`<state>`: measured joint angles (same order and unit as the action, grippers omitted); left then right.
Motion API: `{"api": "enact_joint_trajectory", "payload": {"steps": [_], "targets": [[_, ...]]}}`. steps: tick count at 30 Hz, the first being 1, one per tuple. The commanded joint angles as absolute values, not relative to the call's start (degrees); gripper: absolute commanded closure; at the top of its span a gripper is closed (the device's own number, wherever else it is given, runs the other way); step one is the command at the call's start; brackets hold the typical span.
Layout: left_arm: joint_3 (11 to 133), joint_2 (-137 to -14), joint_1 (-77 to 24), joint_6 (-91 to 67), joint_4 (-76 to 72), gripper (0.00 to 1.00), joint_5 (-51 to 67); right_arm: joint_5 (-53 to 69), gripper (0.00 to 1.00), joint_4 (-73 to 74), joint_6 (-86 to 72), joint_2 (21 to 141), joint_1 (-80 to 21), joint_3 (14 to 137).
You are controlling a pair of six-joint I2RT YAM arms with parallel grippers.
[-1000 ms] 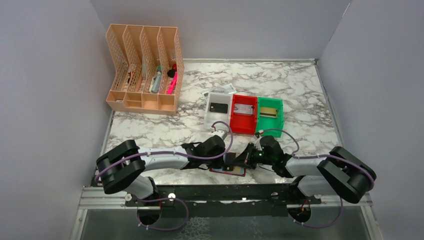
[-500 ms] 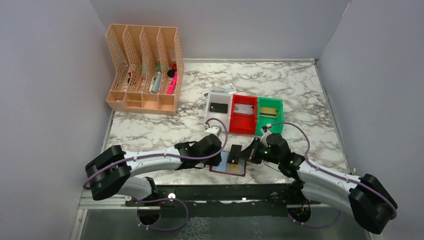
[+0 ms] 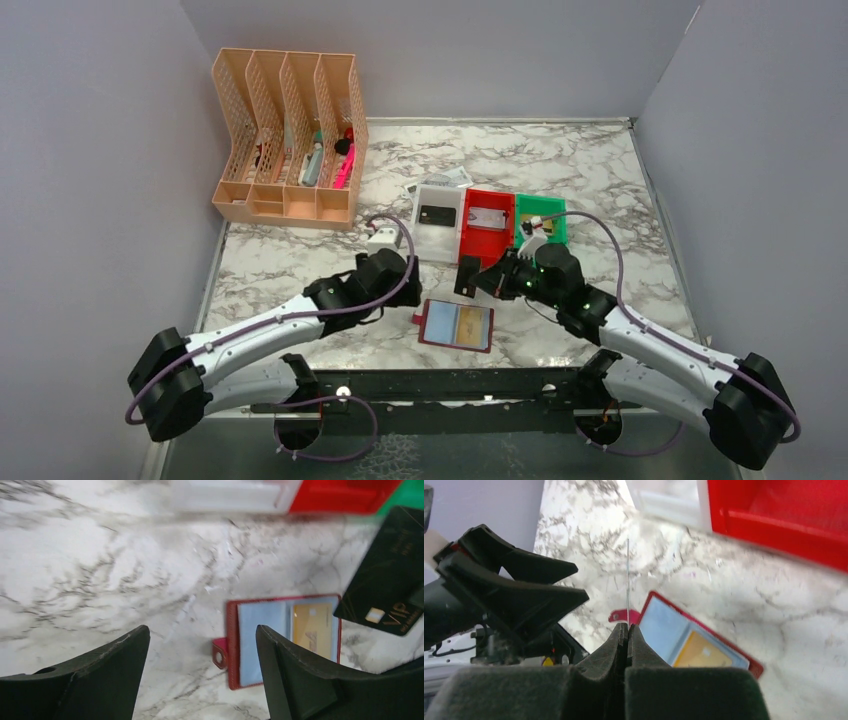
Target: Take the credit cards out of the card holder
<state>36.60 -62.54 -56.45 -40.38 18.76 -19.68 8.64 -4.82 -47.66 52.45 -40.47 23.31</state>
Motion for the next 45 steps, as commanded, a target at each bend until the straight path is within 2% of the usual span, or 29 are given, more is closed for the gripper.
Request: {"api": "enact_joint_trajectory", "payload": {"steps": [1,5,7,16,26,45], "targets": [[35.5,-57.0,-46.3,-37.1,22.4,0.18,-17.3,2.7,0.99,-4.9,-37.6,54.6,-40.3,29.1],[37.7,-55.0,-39.9,-34.5,26.6,0.15,-15.3,-0.5,0.99,-4.5,-31.4,59.1,-40.3,34.8],[39.8,-54.9,-38.1,-32.3,28.9,0.09,-15.1,-1.7,0.99,-4.1,-28.1,63.1,-40.3,38.1],[41.7,-51.9,-37.2,-24.6,33.4,0.01,-22.4,-6.5,0.99,1.8,-17.6,80.1,-40.3,55.7],[41.9,-51.8,-37.2,-23.5,32.6,0.01,-24.9,-9.9,0.99,3.9,1.5,96.7,-40.3,69.2],[41.6,-46.3,-36.6,-23.3,33.0,0.01,-28.0,-21.6,0.99,0.3,33.6,113.2,-42.7,77.3]]}}
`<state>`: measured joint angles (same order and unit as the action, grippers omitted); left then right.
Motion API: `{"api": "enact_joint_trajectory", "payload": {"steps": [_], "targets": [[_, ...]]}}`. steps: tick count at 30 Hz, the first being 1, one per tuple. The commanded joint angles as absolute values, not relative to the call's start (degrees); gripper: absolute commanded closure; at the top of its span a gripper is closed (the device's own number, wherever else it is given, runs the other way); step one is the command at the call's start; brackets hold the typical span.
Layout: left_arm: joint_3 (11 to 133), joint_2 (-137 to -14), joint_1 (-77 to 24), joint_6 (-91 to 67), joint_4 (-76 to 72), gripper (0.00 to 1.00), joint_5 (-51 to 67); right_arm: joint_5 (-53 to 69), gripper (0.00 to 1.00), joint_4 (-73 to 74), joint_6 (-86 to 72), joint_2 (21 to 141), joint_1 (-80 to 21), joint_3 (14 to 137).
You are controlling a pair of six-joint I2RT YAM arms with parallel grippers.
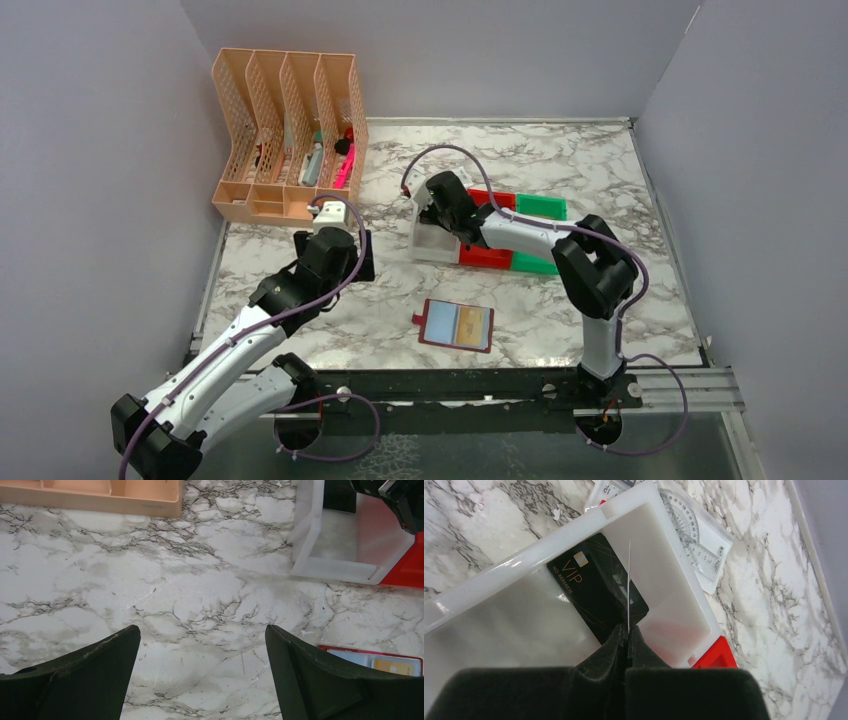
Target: Take the credit cards out of the card holder
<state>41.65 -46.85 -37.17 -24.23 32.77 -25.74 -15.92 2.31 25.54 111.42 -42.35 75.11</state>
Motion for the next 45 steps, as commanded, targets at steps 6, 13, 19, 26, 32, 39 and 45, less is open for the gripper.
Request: {"api": "enact_joint_trajectory", "payload": {"steps": [6,13,19,26,32,39,45], "targets": [[41.6,-46.2,-36.2,-23.3,33.2,0.01,-28.0,-21.6,0.98,1.1,38.4,116.1,-42.8,78.8],[41.7,-47.1,-35.5,-23.0,33.1,0.01,-26.9,-18.3,0.92,4.1,39.3,117.2,-42.9,79.1],[41.9,-48.1,-34.9,-22.8,33.1,0.01,-25.9,-15.6,0.85,8.0,36.6,117.5,-42.9,80.3],[41.9,-48.5,-34.5,-22.8,33.0,0.01,-25.3,-15.4,0.84,7.8,36.1,117.9,-42.9,79.9],[41.9,-48.9,-34.5,-22.8,33.0,0.01,-24.8,-14.7,0.84,7.6,35.5,118.0,-42.9,79.0],[41.9,-49.3,-34.4,-22.7,33.0,0.01,-24.0,-11.5,0.79,7.9,33.5,116.9,-42.9,78.0],[42.1,-50.2,-34.2,-22.5,32.9,0.01,-22.8,-10.3,0.76,5.9,30.2,116.2,-42.9,78.3]]}}
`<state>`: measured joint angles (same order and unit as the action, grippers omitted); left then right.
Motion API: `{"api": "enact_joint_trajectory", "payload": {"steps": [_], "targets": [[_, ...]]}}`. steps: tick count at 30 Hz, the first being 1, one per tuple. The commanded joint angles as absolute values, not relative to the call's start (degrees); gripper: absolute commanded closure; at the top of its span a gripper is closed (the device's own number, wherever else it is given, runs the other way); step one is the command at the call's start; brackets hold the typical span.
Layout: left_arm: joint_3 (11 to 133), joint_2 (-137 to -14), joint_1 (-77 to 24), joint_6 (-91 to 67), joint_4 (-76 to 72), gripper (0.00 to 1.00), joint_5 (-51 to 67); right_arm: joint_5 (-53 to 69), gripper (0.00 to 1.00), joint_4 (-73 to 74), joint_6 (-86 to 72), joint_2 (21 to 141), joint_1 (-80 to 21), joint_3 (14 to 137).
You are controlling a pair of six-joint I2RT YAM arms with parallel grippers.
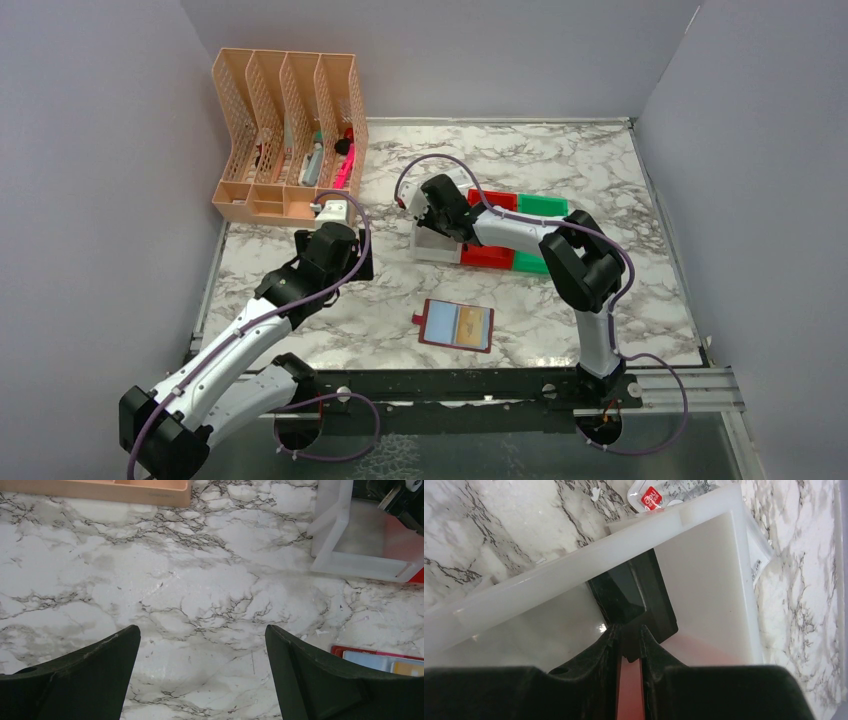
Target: Take the credit cards out of the card holder
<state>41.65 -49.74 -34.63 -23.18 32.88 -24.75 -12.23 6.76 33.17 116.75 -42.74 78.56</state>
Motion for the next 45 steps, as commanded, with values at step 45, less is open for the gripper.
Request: {"api": "enact_joint_trajectory", "payload": {"steps": [45], "targets": [[42.1,-53.0,-33.4,-22.1,32.6,0.01,-22.0,10.0,0.85,12.3,-11.8,110.2,-43.9,73.4]]}}
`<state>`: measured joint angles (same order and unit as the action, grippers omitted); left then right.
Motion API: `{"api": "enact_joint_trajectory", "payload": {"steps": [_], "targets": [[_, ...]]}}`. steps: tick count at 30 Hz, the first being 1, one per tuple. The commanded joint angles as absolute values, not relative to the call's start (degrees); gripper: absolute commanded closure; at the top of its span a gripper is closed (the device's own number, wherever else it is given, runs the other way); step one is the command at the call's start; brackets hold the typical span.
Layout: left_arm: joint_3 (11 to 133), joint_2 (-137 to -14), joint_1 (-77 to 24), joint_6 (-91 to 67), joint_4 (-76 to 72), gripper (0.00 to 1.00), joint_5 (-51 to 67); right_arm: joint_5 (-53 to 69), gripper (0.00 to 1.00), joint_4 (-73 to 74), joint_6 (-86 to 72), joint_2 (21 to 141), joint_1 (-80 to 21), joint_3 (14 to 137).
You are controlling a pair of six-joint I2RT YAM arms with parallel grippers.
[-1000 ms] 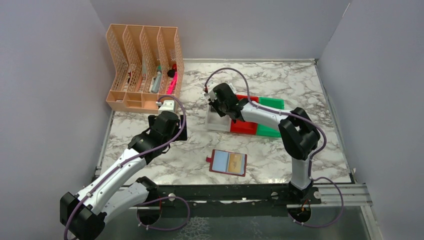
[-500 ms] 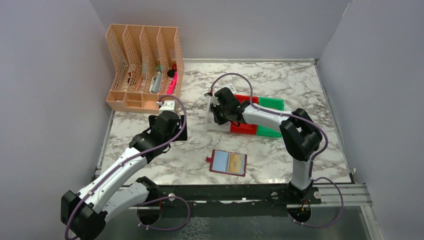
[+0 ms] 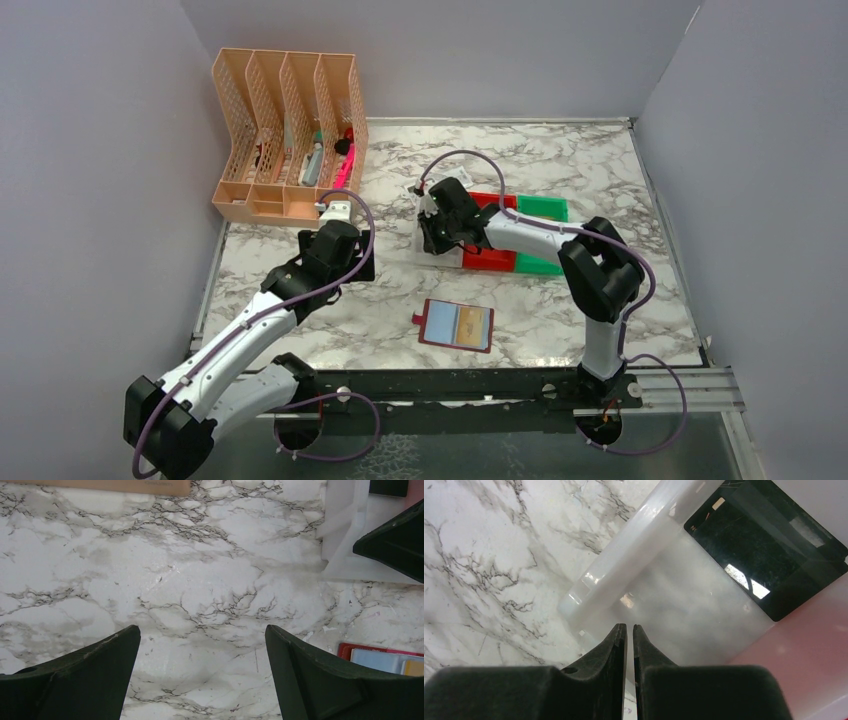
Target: Take the credit cards out of the card holder
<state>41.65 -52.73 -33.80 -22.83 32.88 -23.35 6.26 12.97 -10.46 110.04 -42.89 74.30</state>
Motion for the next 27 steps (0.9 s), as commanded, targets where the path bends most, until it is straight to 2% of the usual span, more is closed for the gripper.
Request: {"api": "enact_joint_trajectory", "payload": {"steps": [1,20,27], "targets": [[42.2,-53.0,-33.4,-22.1,32.7,0.01,-22.0,10.4,0.85,12.3,-12.0,110.3,-44.0,73.5],[42.2,-53.3,-33.0,-22.0,32.5,0.01,-21.5,11.6,0.85,11.8,-14.1,111.1,-48.9,75.3],[42.1,-53.1,-33.0,-21.9,32.3,0.01,-21.0,4.6,0.84,13.5,-15.3,102.4,-49.0,73.1]]}}
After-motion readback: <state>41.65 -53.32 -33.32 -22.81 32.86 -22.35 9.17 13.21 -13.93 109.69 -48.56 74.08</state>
